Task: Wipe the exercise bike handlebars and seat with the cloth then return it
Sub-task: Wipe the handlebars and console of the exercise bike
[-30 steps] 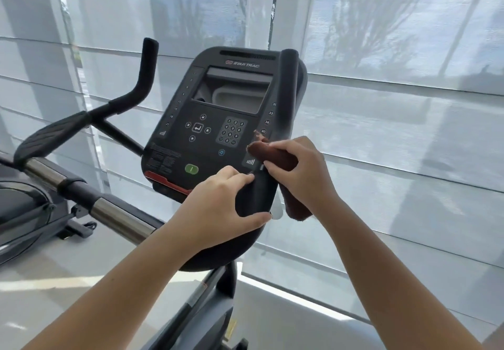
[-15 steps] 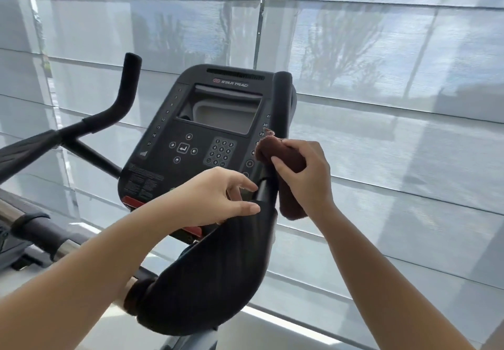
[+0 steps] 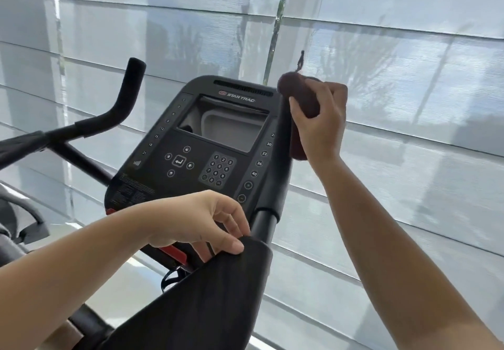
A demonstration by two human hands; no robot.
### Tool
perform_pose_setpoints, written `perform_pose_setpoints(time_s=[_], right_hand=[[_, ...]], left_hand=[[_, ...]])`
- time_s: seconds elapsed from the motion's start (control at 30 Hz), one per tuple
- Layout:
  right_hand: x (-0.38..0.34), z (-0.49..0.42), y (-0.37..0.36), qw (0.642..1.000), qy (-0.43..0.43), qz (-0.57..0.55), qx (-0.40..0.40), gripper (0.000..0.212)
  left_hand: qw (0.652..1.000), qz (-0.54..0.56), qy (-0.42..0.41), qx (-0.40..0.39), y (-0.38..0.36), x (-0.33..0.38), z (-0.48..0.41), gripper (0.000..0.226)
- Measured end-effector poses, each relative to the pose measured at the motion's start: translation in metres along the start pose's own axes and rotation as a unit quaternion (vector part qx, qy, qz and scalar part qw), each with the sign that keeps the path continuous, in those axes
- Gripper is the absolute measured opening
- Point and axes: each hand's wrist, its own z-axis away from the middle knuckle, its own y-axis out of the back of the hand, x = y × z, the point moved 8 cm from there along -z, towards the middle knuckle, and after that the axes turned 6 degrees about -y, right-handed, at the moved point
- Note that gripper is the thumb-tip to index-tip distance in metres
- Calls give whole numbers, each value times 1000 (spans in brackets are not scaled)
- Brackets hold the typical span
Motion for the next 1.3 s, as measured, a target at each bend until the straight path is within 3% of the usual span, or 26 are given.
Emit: perform_pose_setpoints(time_s=[0.2,0.3,0.37,0.43,0.53,0.7,0.9,1.0,1.1,1.23,1.3], right_hand=[[21,68,-13,992,-5,35,-118,32],[34,103,-1,982,-59,2,-182,30],[27,97,3,978,-19,35,-206,30],[8,71,2,979,58,78,-181,31],[-8,19,-2,984,112,121,-65,30],[8,8,-12,995,44,70,-52,30],[28,94,0,980,-81,11,-181,28],[20,124,16,966,-104,-24,-236,31],[7,118,15,956,-66,9,-285,31],[-6,59,-2,975,8,99,-196,31],[-6,53,-23,960,27,173,-219,32]], left_hand=[[1000,22,-3,-2,0,2,0,13],[1000,20,-6,-2,-1,3,0,13],[1000,15,-6,0,-1,4,1,13],[1000,16,-4,-1,-2,4,2,13],[1000,22,-2,-2,-3,3,4,13],[1000,1,-7,6,-2,5,6,12],[999,-17,-13,29,-2,7,9,8],[995,-70,-24,65,-2,13,12,7],[976,-172,-44,124,-3,24,22,14],[906,-382,-63,170,-26,42,40,62],[888,-425,-62,165,-43,41,45,73]])
